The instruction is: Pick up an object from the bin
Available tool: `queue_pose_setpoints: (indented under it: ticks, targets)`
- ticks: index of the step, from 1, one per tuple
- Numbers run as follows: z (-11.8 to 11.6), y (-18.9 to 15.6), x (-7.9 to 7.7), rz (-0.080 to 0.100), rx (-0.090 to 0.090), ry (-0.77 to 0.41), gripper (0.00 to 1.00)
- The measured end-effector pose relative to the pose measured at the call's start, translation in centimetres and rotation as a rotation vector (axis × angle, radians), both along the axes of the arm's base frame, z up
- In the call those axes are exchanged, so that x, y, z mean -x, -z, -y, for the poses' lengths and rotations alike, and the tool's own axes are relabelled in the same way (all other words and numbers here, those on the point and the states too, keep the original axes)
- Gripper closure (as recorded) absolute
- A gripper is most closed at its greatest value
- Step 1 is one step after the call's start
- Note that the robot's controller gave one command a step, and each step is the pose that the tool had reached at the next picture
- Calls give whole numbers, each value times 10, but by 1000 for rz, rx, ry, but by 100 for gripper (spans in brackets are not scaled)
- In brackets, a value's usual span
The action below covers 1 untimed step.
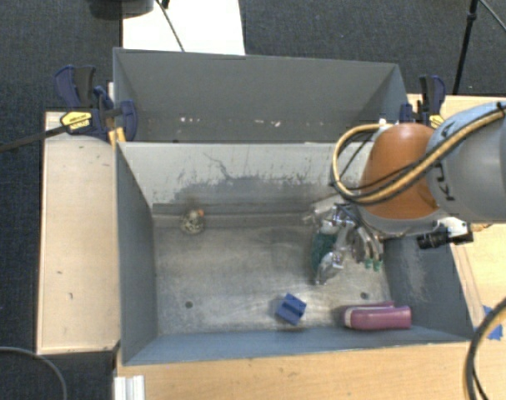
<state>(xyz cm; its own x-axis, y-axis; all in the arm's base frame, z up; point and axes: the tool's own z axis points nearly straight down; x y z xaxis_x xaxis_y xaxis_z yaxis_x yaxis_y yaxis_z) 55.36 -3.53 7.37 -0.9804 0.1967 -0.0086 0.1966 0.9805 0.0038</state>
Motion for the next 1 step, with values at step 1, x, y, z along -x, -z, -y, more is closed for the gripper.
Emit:
queue_pose_setpoints:
  ticks: [1]
  targets:
    - [66, -144, 3, 0, 7, -280, 100]
